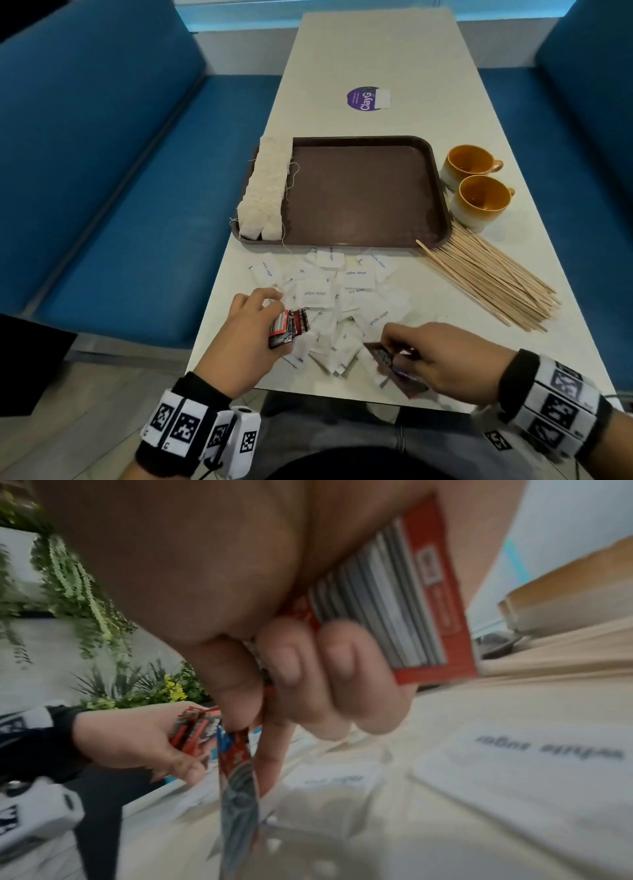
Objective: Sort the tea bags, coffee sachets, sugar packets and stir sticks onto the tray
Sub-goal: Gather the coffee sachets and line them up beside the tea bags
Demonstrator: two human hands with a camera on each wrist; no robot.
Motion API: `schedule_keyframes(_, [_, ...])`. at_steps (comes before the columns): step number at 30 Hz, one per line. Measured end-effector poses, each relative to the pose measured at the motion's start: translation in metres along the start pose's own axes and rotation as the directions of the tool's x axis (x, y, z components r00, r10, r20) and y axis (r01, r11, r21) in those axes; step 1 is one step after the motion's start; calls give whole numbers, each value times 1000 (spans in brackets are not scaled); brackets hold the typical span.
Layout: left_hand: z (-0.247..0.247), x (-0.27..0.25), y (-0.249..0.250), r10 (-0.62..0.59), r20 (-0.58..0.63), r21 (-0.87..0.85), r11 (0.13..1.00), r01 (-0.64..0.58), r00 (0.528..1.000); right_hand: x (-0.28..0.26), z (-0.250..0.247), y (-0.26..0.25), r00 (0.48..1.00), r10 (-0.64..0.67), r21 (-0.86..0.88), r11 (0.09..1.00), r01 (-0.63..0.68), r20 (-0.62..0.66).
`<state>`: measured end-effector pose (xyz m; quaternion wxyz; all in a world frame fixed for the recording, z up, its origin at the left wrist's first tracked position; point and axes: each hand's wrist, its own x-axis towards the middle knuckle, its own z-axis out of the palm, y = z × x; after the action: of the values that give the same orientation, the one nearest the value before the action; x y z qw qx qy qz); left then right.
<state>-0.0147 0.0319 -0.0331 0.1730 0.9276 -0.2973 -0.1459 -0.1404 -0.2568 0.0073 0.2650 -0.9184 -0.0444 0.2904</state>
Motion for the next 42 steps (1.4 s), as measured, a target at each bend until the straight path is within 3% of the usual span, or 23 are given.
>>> schedule_keyframes(5, [-10,5,11,103,-39,-57,993,-105,994,4,-15,9,990,58,-57,996,-66,-128])
schedule_keyframes(7, [-11,9,17,150,12,-30,988,-149,989,8,-21,8,982,64,-40,997,-72,-179])
schedule_keyframes(11, [-4,16,30,125,181,21,991,-131,976,23,-24,-5,978,-12,78,997,29,-210])
schedule_keyframes(16, [-2,17,30,196,263,-31,980,-195,945,35,-21,1,977,70,31,997,-66,-199])
schedule_keyframes(22, [-2,7,12,218,235,-96,975,-201,947,26,-29,18,931,183,119,981,-153,-315])
schedule_keyframes(28, [-5,1,-4,248,50,-54,968,-245,967,26,-33,12,907,157,192,978,-87,-391])
schedule_keyframes(32, [-6,1,6,244,138,-8,969,-245,960,29,-34,6,916,147,217,974,-68,-374])
schedule_keyframes(35, [-3,6,23,289,195,-22,957,-291,937,32,-38,2,894,162,233,970,-67,-417])
schedule_keyframes(38, [-9,9,21,293,38,-162,945,-283,955,31,-46,-5,852,192,306,951,-39,-488])
schedule_keyframes(42, [-37,9,13,1,-188,-447,890,-86,982,37,-55,-14,807,207,447,891,78,-553])
